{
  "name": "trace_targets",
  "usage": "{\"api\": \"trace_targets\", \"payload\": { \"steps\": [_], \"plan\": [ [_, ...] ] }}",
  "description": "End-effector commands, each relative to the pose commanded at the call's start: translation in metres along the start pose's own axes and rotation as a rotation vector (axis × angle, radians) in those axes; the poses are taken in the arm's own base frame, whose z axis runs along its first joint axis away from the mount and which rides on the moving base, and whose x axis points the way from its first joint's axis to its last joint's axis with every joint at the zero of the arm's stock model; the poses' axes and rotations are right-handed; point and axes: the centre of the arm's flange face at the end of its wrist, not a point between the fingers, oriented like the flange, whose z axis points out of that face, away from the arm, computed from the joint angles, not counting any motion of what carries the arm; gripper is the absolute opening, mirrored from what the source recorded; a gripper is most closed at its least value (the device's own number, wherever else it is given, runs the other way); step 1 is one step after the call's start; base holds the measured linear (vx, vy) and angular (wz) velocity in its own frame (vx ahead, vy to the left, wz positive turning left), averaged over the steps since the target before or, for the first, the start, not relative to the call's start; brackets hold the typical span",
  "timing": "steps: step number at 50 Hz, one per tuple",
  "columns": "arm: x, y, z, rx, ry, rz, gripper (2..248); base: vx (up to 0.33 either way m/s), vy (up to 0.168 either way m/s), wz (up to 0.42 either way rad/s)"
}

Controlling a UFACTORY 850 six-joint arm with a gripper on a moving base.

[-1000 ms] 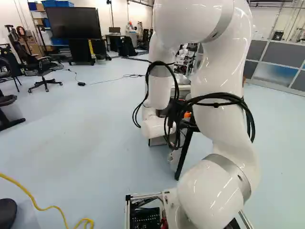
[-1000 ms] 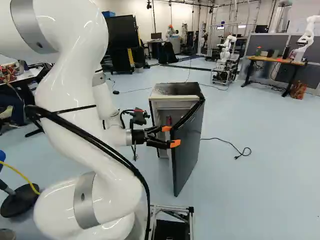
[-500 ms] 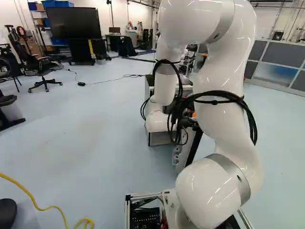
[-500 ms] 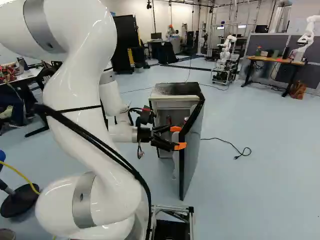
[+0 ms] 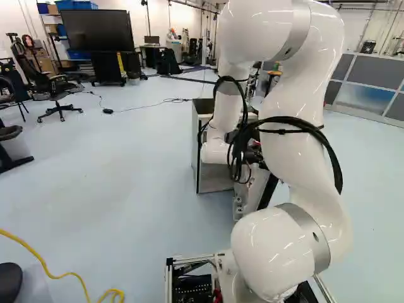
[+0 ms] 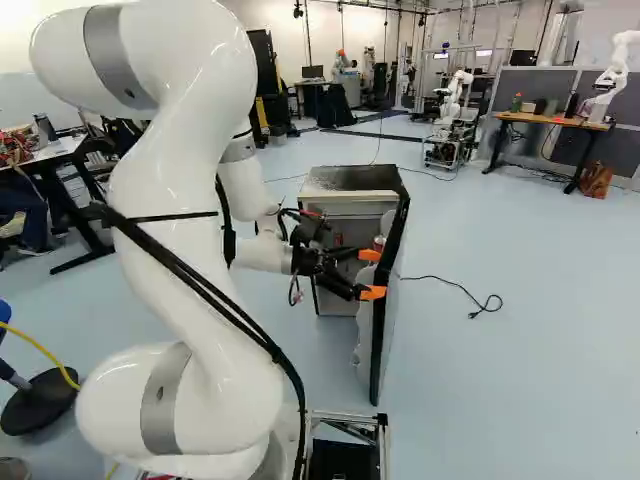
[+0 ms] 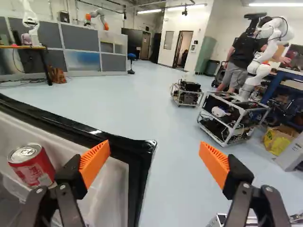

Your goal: Grab a drink from the fridge

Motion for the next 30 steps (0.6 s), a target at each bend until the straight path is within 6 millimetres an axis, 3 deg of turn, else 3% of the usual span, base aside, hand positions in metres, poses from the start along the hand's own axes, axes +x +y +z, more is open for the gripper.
{"api": "trace_targets", "payload": {
  "steps": [30],
  "plan": [
    [0.021,-0.047,0.064,-0.162,-0.025,0.121,247,0.0,0.0,0.0]
  ]
}}
